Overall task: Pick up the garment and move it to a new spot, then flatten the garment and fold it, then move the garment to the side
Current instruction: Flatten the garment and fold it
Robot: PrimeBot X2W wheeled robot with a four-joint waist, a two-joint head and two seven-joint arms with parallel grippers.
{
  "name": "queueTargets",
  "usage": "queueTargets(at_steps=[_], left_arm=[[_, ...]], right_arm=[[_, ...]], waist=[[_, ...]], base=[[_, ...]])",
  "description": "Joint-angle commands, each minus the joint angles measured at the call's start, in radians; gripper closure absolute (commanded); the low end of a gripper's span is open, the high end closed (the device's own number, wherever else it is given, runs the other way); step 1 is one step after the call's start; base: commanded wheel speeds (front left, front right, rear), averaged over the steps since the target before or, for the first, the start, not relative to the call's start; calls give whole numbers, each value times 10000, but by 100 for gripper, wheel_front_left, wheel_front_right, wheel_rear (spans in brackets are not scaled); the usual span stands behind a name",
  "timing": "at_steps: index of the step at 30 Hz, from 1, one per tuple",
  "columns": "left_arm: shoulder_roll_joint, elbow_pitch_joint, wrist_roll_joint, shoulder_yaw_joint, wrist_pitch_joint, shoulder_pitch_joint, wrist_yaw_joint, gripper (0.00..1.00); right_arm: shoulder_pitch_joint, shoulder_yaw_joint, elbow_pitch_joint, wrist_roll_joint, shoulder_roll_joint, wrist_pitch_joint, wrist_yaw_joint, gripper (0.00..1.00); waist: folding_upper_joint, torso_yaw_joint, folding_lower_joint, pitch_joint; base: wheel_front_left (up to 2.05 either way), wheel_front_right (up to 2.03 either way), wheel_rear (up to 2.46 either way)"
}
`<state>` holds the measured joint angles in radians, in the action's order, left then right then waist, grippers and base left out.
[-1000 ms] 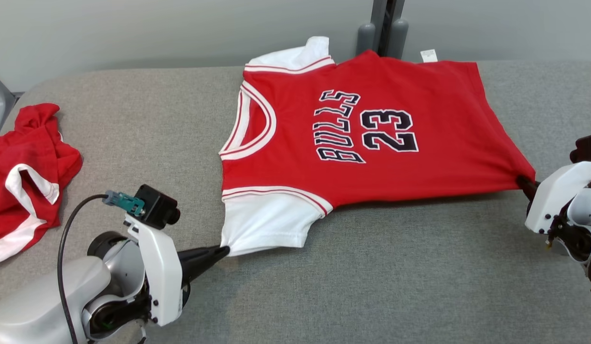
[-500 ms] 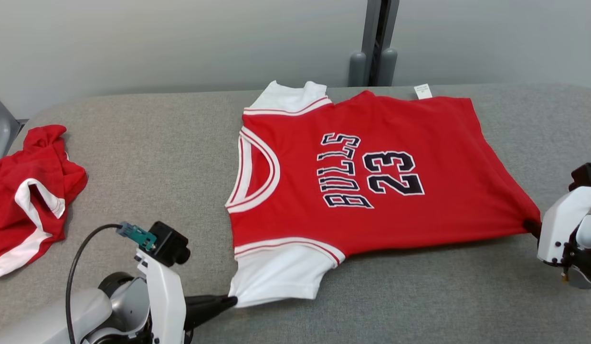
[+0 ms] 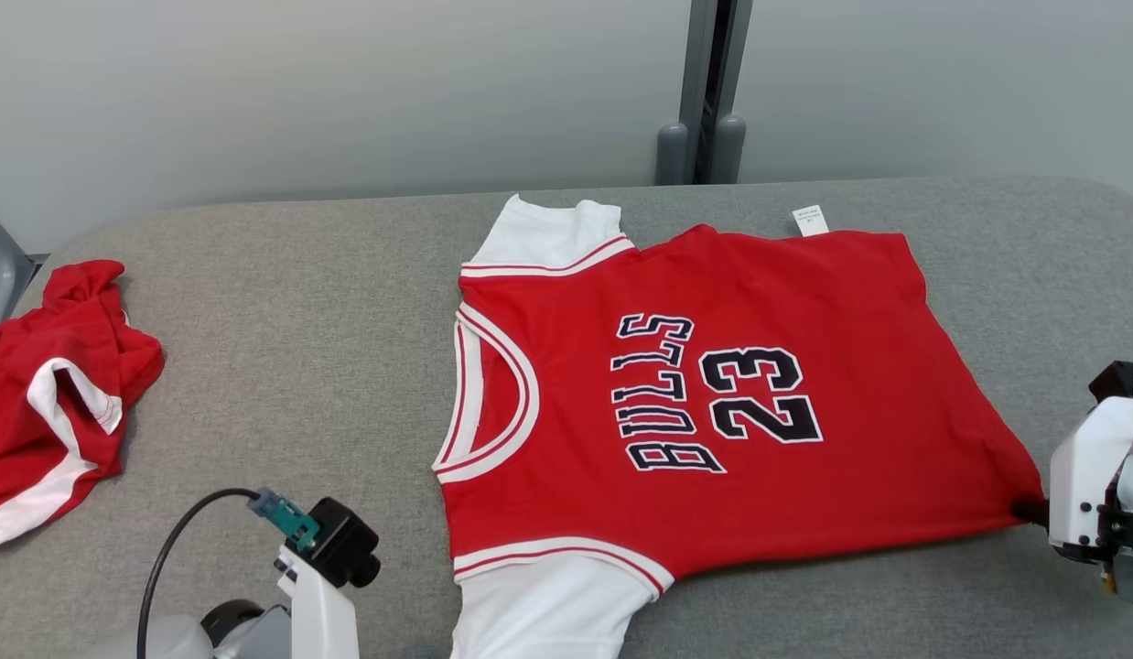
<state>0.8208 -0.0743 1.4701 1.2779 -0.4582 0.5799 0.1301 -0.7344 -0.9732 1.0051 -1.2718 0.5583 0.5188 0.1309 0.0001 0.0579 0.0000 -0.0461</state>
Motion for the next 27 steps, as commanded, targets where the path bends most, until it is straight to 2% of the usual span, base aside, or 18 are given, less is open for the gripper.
queueTargets(at_steps=[1,13,21,27], left_arm=[[108,-71,-49,-7,-78,-200,7,100],[431,-693,-323,1,-786,-837,-210,100],[413,-813,-85,-480,-433,-526,-404,100],[315,-834,584,-1241,20,-187,-328,100]], right_arm=[[174,4,-53,-161,121,247,-3,100],[493,48,-1296,-804,677,1966,-3,100],[168,475,-1818,-927,851,1918,-3,100],[-204,852,-1864,-931,837,1761,-3,100]], waist=[[-1,-19,0,14],[-1,-99,0,-53],[-1,-68,0,-459],[-1,6,0,-857]], base=[[0,0,0],[0,0,0],[0,0,0],[0,0,0]])
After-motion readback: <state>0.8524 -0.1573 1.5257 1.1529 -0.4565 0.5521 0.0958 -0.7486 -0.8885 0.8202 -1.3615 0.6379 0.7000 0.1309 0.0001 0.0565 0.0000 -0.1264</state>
